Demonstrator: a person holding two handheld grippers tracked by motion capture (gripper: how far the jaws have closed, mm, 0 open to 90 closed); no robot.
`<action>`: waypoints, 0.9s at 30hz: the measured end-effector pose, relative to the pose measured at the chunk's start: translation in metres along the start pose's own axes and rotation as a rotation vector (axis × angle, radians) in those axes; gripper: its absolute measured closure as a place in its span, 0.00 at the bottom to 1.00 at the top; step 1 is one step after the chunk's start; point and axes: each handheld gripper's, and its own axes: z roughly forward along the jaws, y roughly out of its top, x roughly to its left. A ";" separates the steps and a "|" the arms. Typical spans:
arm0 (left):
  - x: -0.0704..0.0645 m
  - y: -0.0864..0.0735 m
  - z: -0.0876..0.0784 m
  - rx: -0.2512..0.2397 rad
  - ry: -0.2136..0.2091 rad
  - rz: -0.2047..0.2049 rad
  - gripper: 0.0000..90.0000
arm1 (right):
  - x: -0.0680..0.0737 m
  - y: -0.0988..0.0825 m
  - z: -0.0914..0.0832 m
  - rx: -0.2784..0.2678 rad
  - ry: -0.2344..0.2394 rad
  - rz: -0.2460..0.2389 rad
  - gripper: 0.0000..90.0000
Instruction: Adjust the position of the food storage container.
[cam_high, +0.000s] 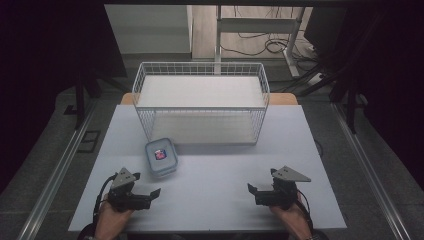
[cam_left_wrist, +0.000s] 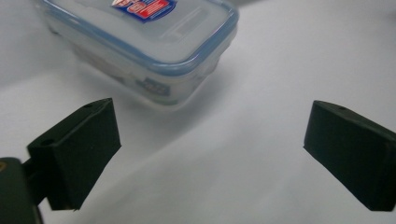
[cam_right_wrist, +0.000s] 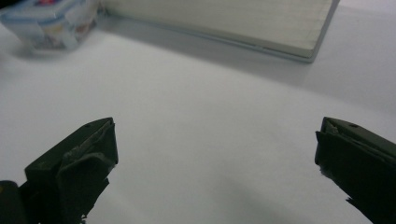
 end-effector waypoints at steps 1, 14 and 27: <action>0.000 0.000 0.000 0.003 -0.001 0.006 0.02 | -0.001 0.000 0.000 0.020 0.036 -0.005 0.00; 0.018 -0.002 -0.007 -0.037 -0.022 -0.045 0.11 | 0.000 0.003 -0.002 0.039 0.053 -0.027 0.00; 0.038 -0.005 -0.006 0.009 -0.025 -0.080 0.52 | -0.002 0.004 -0.005 0.031 0.038 -0.025 0.08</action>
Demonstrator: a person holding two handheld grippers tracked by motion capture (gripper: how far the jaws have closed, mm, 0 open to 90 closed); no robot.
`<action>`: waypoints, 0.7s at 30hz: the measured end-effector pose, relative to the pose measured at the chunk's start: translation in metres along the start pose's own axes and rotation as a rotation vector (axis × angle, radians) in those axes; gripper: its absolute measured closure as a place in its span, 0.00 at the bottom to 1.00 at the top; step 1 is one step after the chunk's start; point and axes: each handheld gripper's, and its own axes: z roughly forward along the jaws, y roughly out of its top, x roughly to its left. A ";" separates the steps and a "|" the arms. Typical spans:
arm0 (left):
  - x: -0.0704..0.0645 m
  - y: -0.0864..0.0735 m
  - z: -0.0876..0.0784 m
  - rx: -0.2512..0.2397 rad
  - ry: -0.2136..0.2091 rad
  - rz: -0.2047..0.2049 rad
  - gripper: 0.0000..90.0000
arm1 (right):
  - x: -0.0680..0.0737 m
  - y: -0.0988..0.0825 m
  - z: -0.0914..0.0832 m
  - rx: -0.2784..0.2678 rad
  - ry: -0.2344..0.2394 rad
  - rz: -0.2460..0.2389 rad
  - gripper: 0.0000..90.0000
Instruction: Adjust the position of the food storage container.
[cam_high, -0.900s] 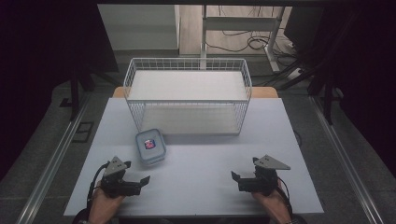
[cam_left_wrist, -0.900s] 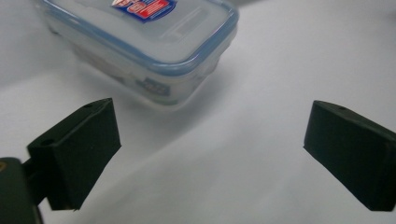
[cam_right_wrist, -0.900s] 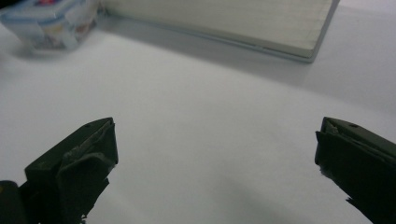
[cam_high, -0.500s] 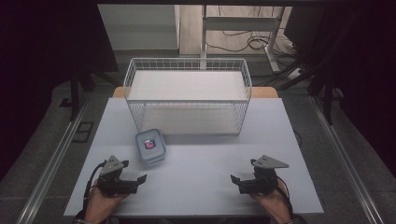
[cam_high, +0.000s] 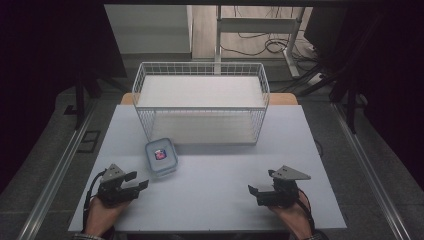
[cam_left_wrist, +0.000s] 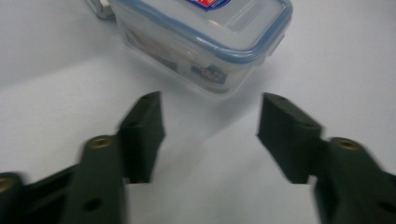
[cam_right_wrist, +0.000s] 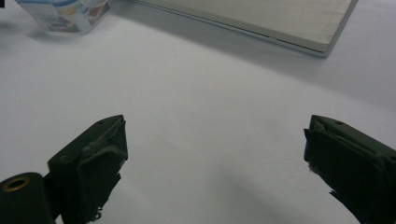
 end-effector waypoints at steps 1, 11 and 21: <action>0.001 0.001 0.001 0.003 -0.001 -0.005 0.59 | 0.000 0.000 0.000 0.000 -0.001 -0.004 0.08; 0.012 0.010 0.017 0.079 0.010 0.038 0.99 | 0.001 0.002 0.001 -0.004 -0.015 -0.032 0.14; -0.001 0.022 0.036 0.121 -0.034 0.128 1.00 | 0.001 0.003 0.000 -0.012 -0.043 -0.052 0.20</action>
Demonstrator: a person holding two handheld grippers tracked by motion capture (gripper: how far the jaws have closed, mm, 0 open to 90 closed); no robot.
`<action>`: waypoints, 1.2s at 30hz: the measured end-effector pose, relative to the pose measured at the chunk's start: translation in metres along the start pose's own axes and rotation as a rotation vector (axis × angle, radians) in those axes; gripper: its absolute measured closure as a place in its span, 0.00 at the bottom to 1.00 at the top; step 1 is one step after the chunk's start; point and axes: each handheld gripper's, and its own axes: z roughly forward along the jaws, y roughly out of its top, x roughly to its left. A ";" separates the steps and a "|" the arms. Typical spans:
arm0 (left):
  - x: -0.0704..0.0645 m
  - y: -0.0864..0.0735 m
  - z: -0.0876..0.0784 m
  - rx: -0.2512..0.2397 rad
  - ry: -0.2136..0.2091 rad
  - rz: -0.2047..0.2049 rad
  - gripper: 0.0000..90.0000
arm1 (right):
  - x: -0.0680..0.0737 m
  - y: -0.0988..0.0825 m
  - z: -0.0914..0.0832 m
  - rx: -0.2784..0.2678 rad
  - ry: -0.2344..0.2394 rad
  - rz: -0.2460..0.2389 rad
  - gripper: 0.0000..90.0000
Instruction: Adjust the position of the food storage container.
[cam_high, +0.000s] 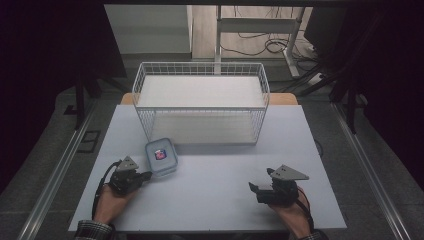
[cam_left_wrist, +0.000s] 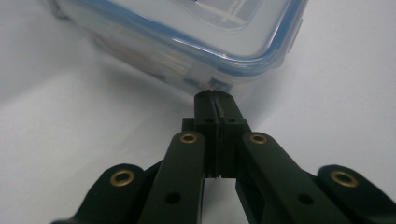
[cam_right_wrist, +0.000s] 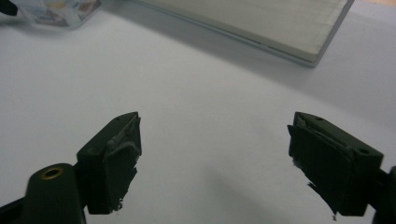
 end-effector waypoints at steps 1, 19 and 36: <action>-0.001 0.001 0.001 0.000 -0.007 0.002 1.00 | 0.000 0.000 0.000 -0.005 -0.001 0.001 0.20; 0.010 0.021 -0.005 -0.070 0.011 -0.062 1.00 | 0.001 0.000 0.001 0.023 0.009 -0.014 0.22; 0.056 0.046 0.024 -0.091 0.083 -0.093 1.00 | 0.003 0.003 0.010 0.052 0.052 -0.024 0.29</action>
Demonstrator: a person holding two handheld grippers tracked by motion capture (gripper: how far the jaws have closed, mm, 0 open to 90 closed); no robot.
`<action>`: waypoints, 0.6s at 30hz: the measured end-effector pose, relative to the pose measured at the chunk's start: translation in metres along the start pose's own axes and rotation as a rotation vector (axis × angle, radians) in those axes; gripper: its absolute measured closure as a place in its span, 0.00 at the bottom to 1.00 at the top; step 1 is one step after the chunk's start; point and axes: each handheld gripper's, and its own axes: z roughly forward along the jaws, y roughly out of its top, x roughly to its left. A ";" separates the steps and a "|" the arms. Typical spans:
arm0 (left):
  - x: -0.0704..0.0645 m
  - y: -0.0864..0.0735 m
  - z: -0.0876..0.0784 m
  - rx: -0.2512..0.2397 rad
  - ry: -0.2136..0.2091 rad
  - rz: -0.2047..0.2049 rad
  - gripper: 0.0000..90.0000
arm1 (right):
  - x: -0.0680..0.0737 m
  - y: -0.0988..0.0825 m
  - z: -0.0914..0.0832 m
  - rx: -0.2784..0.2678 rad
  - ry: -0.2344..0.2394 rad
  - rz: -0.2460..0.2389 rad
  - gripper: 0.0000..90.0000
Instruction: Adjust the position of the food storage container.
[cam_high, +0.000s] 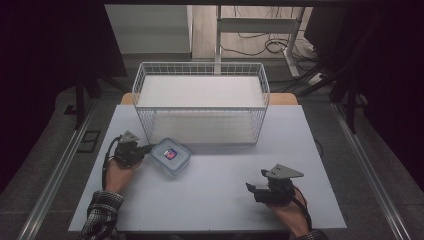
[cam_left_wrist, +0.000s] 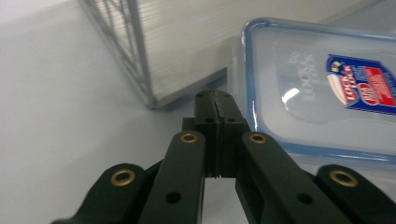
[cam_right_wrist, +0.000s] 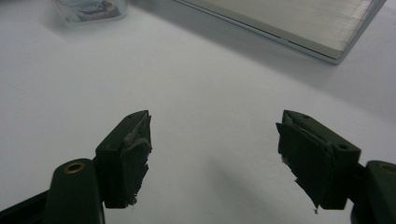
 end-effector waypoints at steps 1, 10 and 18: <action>-0.002 0.000 0.000 -0.005 -0.009 -0.007 1.00 | 0.000 0.001 0.000 0.000 0.001 0.002 0.30; -0.035 0.001 0.001 0.022 -0.039 0.053 1.00 | -0.004 0.011 0.008 -0.003 0.026 0.010 0.35; -0.064 0.002 0.004 0.032 -0.087 0.086 1.00 | -0.002 0.020 0.018 0.019 0.075 0.026 0.45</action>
